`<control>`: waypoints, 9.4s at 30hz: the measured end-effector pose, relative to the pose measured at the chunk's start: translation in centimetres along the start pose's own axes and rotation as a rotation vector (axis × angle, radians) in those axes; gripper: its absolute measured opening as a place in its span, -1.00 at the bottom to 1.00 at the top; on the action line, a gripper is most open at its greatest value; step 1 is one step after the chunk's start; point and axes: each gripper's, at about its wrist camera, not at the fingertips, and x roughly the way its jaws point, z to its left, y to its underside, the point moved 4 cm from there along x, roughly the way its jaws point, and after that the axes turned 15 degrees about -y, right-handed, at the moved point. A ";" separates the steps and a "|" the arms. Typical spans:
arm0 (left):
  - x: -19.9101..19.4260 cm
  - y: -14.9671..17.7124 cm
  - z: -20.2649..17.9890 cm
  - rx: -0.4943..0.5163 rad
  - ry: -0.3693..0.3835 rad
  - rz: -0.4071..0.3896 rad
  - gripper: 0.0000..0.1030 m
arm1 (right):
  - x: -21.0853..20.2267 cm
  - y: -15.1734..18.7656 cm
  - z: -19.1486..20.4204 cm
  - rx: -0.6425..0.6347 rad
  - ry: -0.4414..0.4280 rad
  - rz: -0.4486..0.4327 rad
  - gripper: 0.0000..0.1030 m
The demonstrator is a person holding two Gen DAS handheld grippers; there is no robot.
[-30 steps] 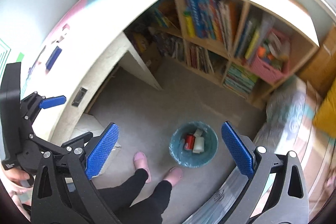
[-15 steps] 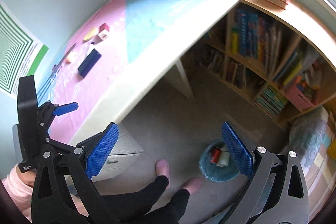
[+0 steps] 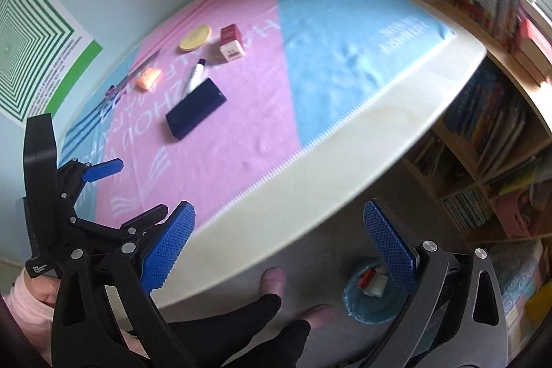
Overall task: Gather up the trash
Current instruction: 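Move both open grippers back over the table objects, then grasp the white tube with the left gripper while the right gripper grasps the red Hankey box, then lift the white tube and red box and carry them over the wastebasket, then open both grippers to drop the tube and red box into the wastebasket, then move both open grippers back over the table objects, then grasp the orange bag with the left gripper while the right gripper grasps the navy case, then lift the orange bag and navy case and carry them over the wastebasket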
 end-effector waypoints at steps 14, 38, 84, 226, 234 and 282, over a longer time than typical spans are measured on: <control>3.5 -4.0 6.8 -0.147 -0.006 0.035 0.87 | 5.5 -7.9 3.2 -0.104 -0.048 0.064 0.89; 11.3 -11.8 8.7 -0.319 -0.053 0.151 0.85 | 14.6 -19.3 1.4 -0.241 -0.185 0.239 0.86; 10.4 -12.2 10.6 -0.305 -0.005 0.066 -0.75 | 17.1 -20.4 2.8 -0.293 -0.174 0.291 -0.35; 2.6 1.3 9.4 -0.099 -0.102 0.018 0.87 | 6.1 -1.5 4.3 0.067 -0.148 0.121 0.75; 5.4 -1.2 13.9 -0.108 -0.090 0.031 0.87 | 11.0 -4.7 6.5 0.109 -0.110 0.170 0.75; 14.1 -10.4 18.1 -0.034 0.056 -0.024 0.24 | 20.1 -9.5 8.8 0.031 0.192 0.211 0.10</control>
